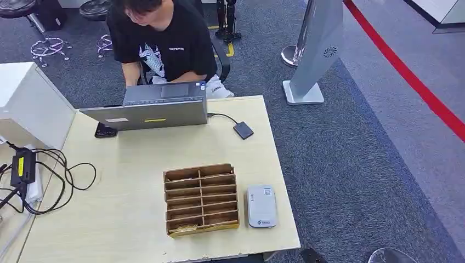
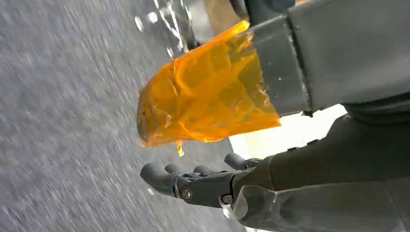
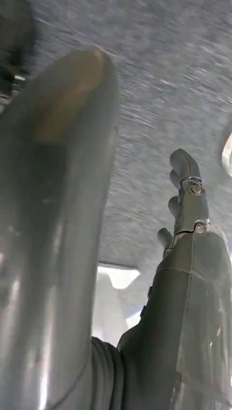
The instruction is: Pass the card to the sensor for recognition and then transmit it.
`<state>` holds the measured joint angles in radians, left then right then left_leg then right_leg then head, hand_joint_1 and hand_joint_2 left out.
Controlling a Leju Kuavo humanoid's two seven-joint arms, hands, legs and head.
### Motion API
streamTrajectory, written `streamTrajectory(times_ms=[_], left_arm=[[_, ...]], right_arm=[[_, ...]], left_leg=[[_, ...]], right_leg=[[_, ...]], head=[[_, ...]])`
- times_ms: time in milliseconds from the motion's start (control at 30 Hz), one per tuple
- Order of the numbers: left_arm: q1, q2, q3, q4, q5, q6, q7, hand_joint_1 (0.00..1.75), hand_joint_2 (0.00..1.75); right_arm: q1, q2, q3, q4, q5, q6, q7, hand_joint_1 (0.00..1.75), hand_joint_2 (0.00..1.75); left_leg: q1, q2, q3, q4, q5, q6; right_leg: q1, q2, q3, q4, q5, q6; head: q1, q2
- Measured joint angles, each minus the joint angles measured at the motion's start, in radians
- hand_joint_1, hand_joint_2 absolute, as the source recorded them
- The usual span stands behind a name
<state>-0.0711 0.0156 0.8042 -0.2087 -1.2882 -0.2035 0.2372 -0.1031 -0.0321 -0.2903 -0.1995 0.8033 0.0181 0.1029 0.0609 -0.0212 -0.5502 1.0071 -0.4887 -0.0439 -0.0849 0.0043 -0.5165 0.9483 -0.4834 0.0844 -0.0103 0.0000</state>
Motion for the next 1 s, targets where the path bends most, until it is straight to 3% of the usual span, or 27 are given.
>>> streamTrajectory(times_ms=[167, 333, 1000], left_arm=[[-0.002, 0.014, 0.07, 0.0, 0.075, -0.204, -0.056, 0.0, 0.0], [-0.002, 0.026, 0.124, 0.001, 0.108, -0.334, -0.079, 0.0, 0.0], [-0.002, 0.039, 0.151, 0.001, 0.082, -0.336, -0.062, 0.0, 0.0]], right_arm=[[-0.001, -0.022, -0.044, 0.001, -0.054, 0.24, -0.056, 0.0, 0.0], [0.0, -0.044, -0.089, 0.002, -0.095, 0.379, -0.043, 0.0, 0.0], [-0.002, -0.061, -0.118, 0.003, -0.081, 0.373, -0.03, 0.0, 0.0]], left_leg=[[0.0, 0.0, 0.0, 0.0, 0.0, 0.0], [0.0, 0.0, 0.0, 0.0, 0.0, 0.0], [0.0, 0.0, 0.0, 0.0, 0.0, 0.0]], right_leg=[[0.0, 0.0, 0.0, 0.0, 0.0, 0.0], [0.0, 0.0, 0.0, 0.0, 0.0, 0.0], [0.0, 0.0, 0.0, 0.0, 0.0, 0.0]], head=[[0.0, 0.0], [0.0, 0.0], [0.0, 0.0]])
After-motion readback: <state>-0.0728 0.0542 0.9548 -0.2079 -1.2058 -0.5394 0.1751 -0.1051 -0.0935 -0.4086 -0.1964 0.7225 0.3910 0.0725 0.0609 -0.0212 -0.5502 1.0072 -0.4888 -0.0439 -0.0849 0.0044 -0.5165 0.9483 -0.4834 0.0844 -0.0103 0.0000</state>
